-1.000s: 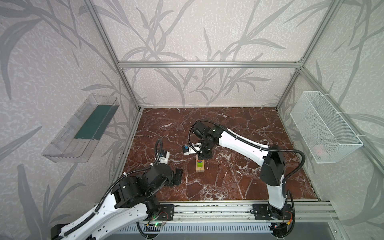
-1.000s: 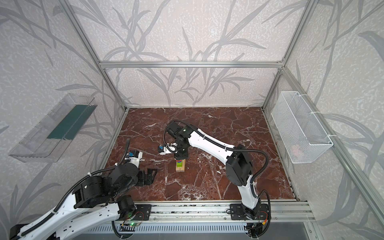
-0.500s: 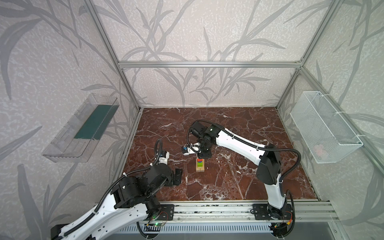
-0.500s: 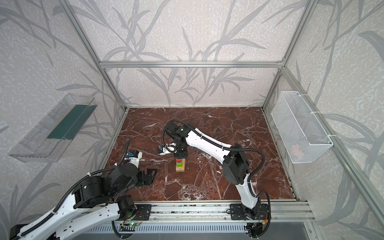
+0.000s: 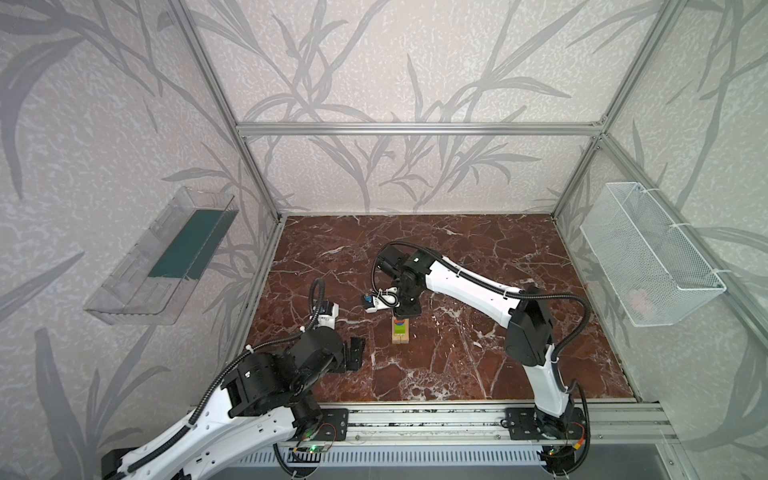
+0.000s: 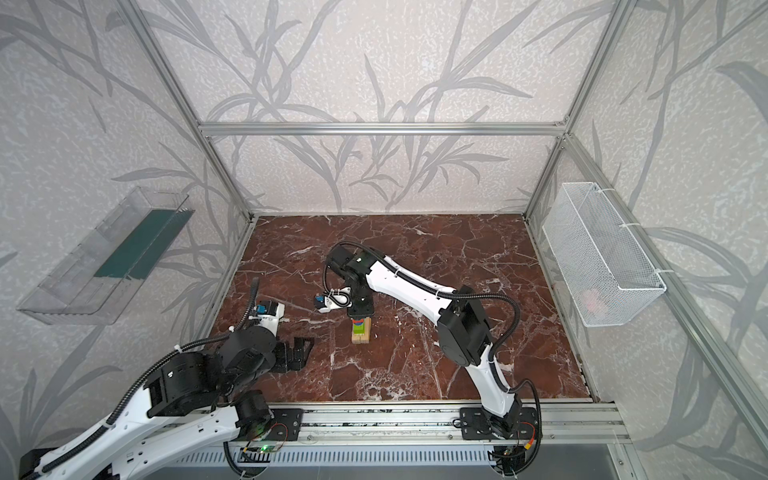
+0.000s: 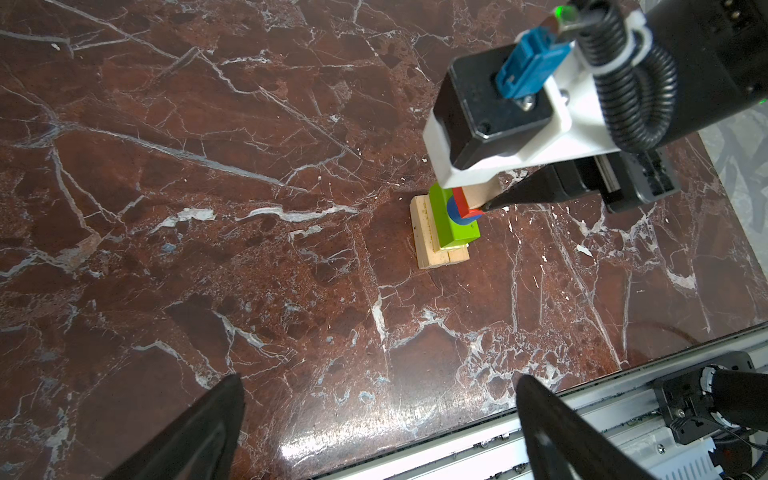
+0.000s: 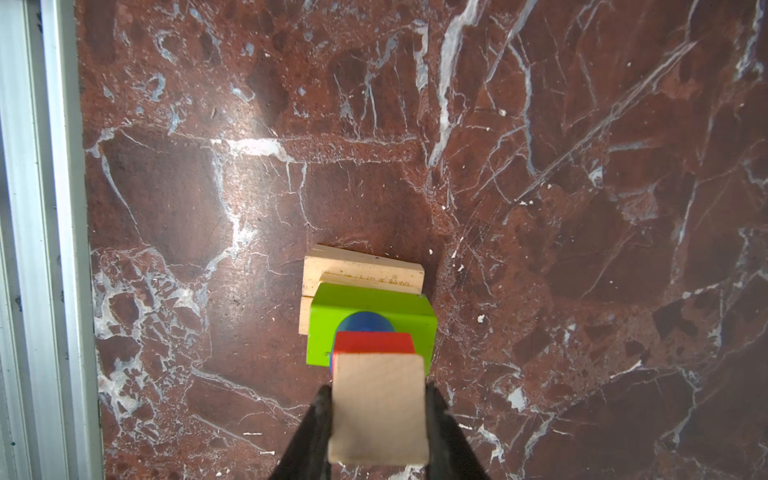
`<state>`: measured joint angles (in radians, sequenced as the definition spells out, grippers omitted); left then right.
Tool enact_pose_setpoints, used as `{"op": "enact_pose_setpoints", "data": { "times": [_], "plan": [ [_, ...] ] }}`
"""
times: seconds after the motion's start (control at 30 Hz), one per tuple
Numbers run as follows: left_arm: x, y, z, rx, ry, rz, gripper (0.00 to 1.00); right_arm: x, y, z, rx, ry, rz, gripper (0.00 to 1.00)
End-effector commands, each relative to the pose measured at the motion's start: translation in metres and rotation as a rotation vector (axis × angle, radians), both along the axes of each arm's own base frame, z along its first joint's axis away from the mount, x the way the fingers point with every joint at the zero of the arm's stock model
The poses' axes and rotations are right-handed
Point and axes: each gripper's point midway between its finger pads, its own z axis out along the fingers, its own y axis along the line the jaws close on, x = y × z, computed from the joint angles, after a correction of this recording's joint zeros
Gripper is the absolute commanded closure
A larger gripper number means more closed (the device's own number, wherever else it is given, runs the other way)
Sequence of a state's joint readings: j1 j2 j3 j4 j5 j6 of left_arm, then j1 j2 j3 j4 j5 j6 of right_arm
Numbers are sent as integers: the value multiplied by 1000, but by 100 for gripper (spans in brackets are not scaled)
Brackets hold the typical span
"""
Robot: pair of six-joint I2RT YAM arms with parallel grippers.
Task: Build the wood block tower
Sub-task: 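Lower the wood cube onto the red cube and open the right gripper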
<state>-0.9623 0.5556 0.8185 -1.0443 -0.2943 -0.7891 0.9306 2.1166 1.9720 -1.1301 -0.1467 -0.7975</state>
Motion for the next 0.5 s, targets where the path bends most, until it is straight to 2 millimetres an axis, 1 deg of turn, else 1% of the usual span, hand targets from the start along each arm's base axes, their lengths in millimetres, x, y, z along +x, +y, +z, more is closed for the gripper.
{"op": "enact_pose_setpoints", "data": {
  "times": [0.0,0.2,0.47],
  "plan": [
    [0,5,8,-3,-13,24,0,-4,-3,0,-25,12,34,76],
    [1,5,8,-1,-13,23,1,-6,-2,2,-21,19,34,75],
    [1,5,8,-2,-14,23,1,-6,-1,-2,-35,26,29,70]
  ]
}}
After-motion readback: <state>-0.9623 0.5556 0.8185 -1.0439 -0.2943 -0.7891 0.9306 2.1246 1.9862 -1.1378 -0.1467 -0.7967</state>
